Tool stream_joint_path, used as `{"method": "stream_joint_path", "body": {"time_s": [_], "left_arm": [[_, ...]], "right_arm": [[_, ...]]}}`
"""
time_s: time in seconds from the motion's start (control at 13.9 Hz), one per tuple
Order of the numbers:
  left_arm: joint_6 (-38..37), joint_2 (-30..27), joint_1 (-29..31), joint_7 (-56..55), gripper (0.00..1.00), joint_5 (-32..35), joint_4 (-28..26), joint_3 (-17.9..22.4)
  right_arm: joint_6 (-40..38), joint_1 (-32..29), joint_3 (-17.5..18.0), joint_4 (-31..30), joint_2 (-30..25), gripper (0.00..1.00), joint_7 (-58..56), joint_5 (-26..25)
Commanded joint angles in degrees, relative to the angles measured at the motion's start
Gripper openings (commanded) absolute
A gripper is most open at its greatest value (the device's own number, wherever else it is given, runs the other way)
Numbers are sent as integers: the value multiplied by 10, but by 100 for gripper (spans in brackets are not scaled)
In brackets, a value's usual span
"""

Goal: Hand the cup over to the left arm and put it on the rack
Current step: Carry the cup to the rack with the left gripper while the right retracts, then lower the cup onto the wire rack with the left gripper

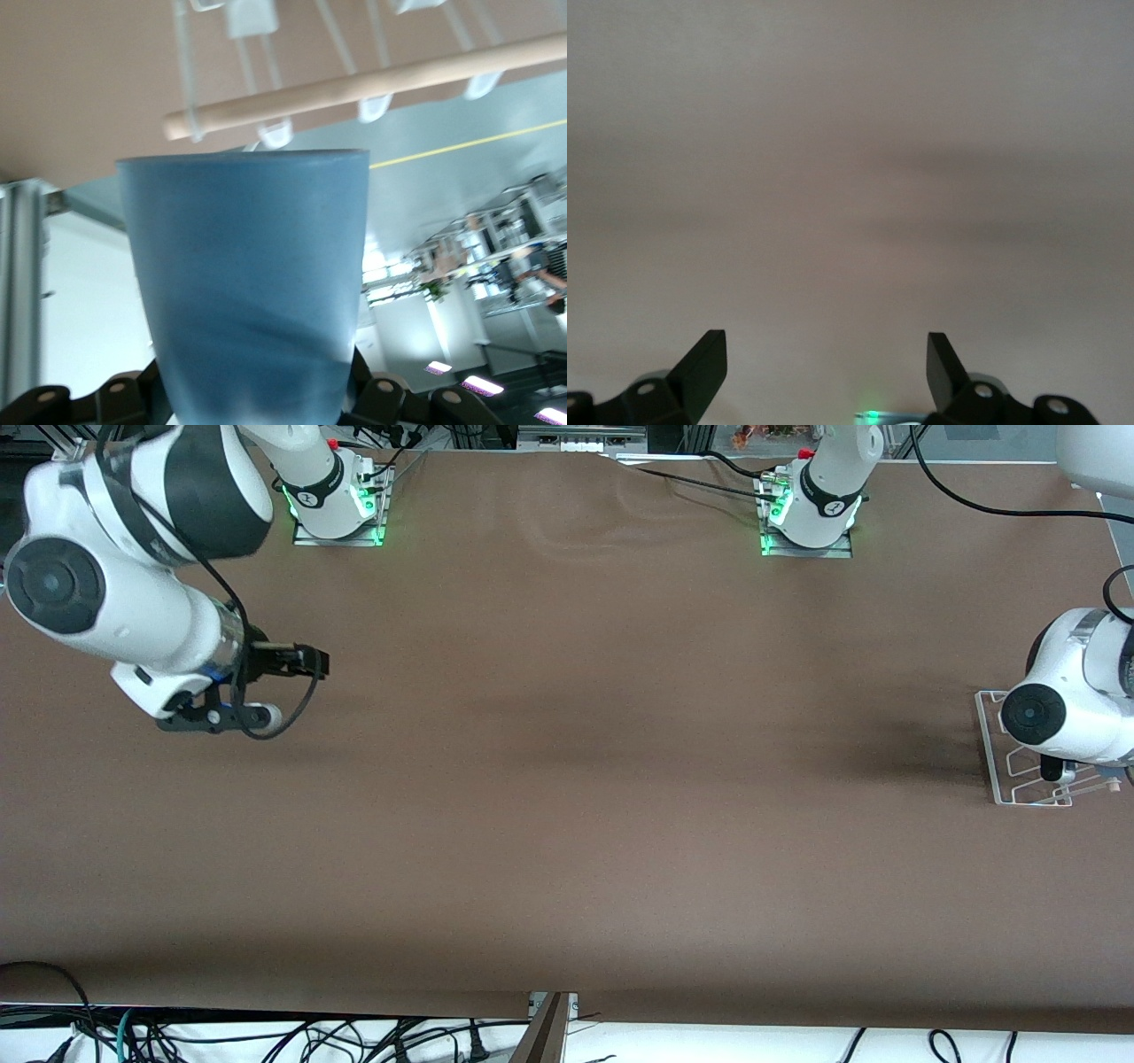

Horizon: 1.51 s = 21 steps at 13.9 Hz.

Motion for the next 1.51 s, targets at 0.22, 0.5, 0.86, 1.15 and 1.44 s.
{"method": "stream_joint_path", "body": {"time_s": [0.22, 0.5, 0.86, 1.15, 1.44], "left_arm": [[18, -7, -20, -75, 0, 145, -55, -1], [26, -10, -18, -149, 0, 208, -98, -1], [47, -9, -12, -214, 0, 254, -135, 2], [58, -8, -10, -263, 0, 282, -161, 12], [63, -6, -10, -276, 0, 287, -168, 20]], "right_arm": [[-32, -3, -45, 47, -5, 99, -129, 31], [-22, 2, -48, 48, -6, 99, -130, 15], [-31, 0, -50, 49, -10, 99, -159, -23], [-26, -62, -11, 70, -13, 99, -163, -25], [-10, -134, 52, 37, -36, 99, -163, -26]]}}
